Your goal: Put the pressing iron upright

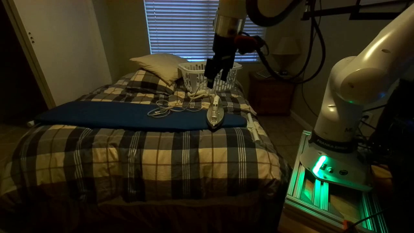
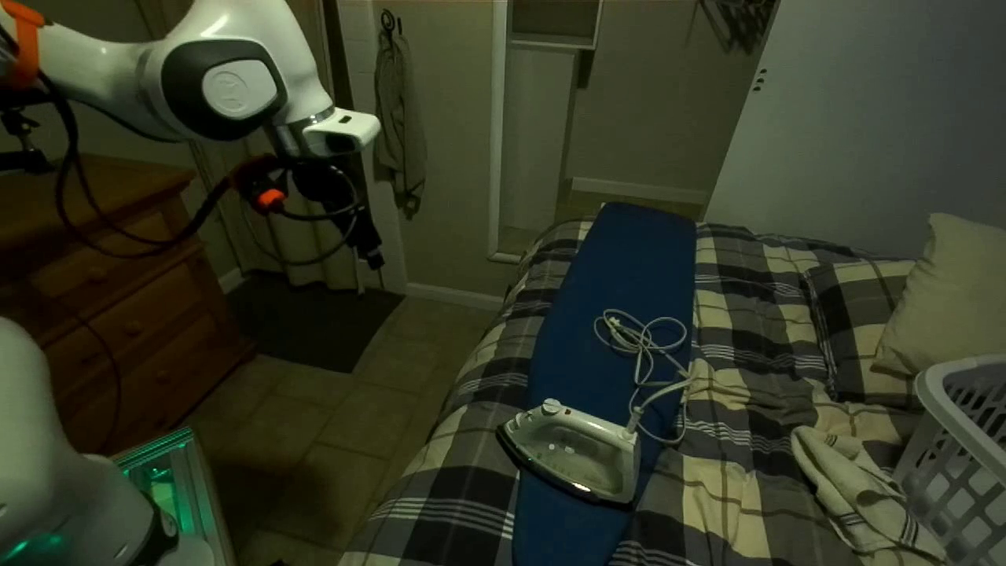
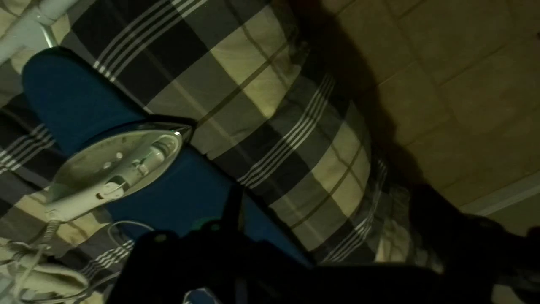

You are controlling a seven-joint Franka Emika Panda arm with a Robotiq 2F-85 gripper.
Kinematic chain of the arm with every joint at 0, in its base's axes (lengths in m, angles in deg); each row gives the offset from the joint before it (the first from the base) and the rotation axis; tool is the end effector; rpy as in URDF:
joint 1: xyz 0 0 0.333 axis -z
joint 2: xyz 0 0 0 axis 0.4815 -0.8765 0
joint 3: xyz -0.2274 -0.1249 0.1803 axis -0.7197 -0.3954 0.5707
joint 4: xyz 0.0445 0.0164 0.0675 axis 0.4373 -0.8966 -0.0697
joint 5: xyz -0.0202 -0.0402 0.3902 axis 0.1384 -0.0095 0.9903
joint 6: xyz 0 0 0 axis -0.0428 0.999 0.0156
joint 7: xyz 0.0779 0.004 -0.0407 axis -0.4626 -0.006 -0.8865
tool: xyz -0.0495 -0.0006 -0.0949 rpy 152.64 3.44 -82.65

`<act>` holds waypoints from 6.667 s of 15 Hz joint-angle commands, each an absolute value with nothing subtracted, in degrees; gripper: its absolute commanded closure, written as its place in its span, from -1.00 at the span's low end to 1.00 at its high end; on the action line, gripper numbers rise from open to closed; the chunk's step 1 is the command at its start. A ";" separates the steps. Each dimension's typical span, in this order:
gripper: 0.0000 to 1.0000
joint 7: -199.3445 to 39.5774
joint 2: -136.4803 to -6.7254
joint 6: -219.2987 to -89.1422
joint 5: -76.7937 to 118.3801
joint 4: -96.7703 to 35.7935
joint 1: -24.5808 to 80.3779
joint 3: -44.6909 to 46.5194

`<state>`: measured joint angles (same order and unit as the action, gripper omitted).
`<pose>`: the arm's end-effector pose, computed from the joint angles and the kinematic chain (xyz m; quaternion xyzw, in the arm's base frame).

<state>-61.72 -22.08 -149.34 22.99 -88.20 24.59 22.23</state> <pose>0.3609 0.1428 0.4464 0.9911 -0.0220 0.1232 0.0459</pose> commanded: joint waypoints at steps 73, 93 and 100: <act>1.00 -36.00 -83.46 -152.95 33.68 -49.78 38.68 -3.92; 1.00 -50.16 -92.75 -119.79 47.34 -30.80 48.28 -3.85; 1.00 -53.04 -103.97 -100.07 56.51 -14.79 54.11 -3.17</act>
